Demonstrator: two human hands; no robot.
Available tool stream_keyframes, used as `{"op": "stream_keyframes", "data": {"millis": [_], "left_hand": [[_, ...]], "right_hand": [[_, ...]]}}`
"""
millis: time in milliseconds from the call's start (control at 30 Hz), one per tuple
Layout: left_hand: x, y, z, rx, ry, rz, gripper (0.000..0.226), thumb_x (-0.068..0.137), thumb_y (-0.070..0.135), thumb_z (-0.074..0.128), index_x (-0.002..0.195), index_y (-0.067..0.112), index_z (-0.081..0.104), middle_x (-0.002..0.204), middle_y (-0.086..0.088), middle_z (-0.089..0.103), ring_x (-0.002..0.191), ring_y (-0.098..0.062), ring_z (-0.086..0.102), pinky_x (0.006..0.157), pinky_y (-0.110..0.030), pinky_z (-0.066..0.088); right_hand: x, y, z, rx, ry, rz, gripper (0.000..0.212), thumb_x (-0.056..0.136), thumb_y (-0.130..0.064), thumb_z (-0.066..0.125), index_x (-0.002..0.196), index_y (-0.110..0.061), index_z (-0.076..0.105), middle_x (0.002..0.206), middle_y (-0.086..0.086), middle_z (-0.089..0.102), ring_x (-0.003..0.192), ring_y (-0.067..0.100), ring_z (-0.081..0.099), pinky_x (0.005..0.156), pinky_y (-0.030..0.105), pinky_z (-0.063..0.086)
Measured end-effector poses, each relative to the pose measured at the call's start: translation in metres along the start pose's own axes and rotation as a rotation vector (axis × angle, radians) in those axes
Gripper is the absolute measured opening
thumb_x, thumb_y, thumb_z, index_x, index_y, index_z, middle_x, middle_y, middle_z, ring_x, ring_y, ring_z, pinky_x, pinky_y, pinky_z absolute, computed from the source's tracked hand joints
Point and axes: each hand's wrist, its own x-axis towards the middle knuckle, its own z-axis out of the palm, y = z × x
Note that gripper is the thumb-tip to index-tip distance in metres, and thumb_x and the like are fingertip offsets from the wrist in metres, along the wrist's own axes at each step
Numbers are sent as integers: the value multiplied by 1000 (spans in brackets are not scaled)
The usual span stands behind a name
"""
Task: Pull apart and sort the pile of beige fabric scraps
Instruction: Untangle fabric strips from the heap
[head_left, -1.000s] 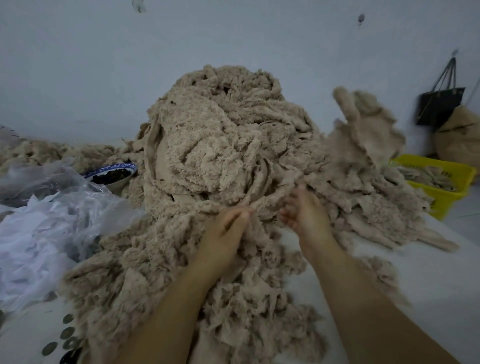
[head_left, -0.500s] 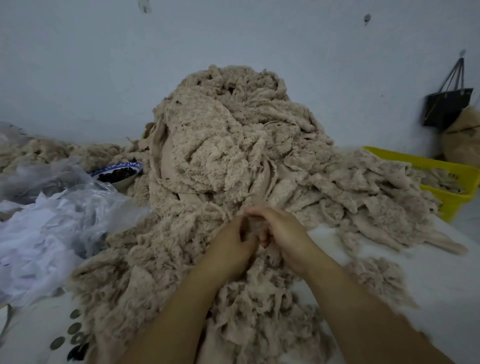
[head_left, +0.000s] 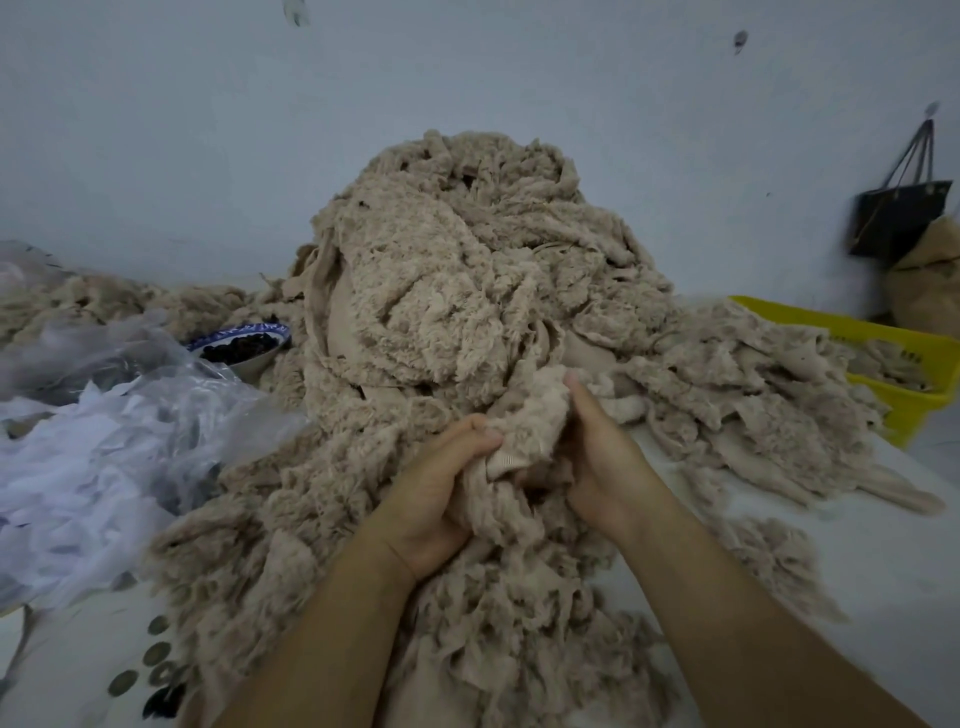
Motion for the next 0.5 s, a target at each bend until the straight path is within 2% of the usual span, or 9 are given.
{"op": "stream_keyframes", "data": {"millis": [33, 100, 167, 200, 267, 300, 367, 433, 500], "left_hand": [[-1, 0, 1, -31, -14, -19, 38, 75, 13, 66, 111, 5, 54, 84, -16, 63, 64, -19, 60, 61, -29, 53], [-1, 3, 0, -157, 6, -21, 31, 73, 11, 64, 102, 0, 63, 91, -15, 68, 60, -19, 60, 57, -28, 53], [2, 5, -6, -175, 121, -22, 22, 72, 22, 70, 83, 5, 77, 99, -16, 73, 73, -28, 72, 64, -34, 60], [3, 6, -7, -113, 202, -43, 26, 73, 34, 70, 75, 10, 79, 96, -14, 74, 80, -30, 73, 67, -36, 60], [6, 7, -5, 143, 296, -62, 48, 77, 62, 60, 67, 18, 78, 85, -6, 74, 83, -30, 69, 65, -27, 58], [7, 5, -3, 301, 278, -66, 55, 78, 72, 52, 69, 25, 79, 82, 3, 75, 84, -23, 70, 63, -19, 55], [5, 0, 4, 530, 195, -69, 41, 73, 84, 53, 81, 52, 76, 89, 23, 74, 91, 1, 71, 67, -6, 50], [4, -4, 5, 594, 194, -72, 33, 65, 85, 66, 85, 60, 72, 97, 27, 73, 94, 9, 68, 72, -6, 49], [7, -7, -1, 495, 176, -66, 28, 74, 67, 73, 94, 48, 76, 105, 14, 76, 100, -3, 71, 74, -13, 54]], "right_hand": [[-1, -4, -1, 72, 4, -7, 47, 94, -49, 58, 122, -13, 66, 111, 10, 75, 98, 24, 73, 69, 37, 61], [-6, -11, -2, 208, 32, -32, 31, 98, -32, 59, 117, -9, 67, 99, 8, 77, 84, 19, 75, 60, 30, 59], [-9, -13, 1, 213, 35, -73, 22, 98, -24, 61, 107, -7, 69, 89, 8, 78, 75, 17, 75, 56, 27, 58], [-9, -11, 3, 112, 35, -92, 22, 97, -25, 62, 105, -6, 71, 92, 9, 78, 79, 19, 76, 63, 31, 59], [-10, -3, 9, -215, 79, -162, 28, 94, -32, 66, 107, -7, 73, 100, 8, 77, 92, 21, 74, 82, 37, 58], [-11, 2, 12, -412, 94, -218, 31, 94, -36, 66, 110, -11, 73, 102, 4, 77, 95, 18, 73, 87, 35, 57], [-16, 10, 19, -783, 102, -349, 35, 95, -42, 63, 121, -18, 70, 108, -4, 74, 101, 11, 68, 91, 28, 54], [-15, 16, 20, -888, 98, -390, 45, 97, -49, 57, 128, -19, 66, 124, -1, 68, 117, 15, 61, 105, 33, 47], [-13, 16, 20, -865, 130, -330, 60, 97, -60, 45, 128, -14, 66, 129, 7, 66, 122, 22, 58, 109, 40, 43]]}}
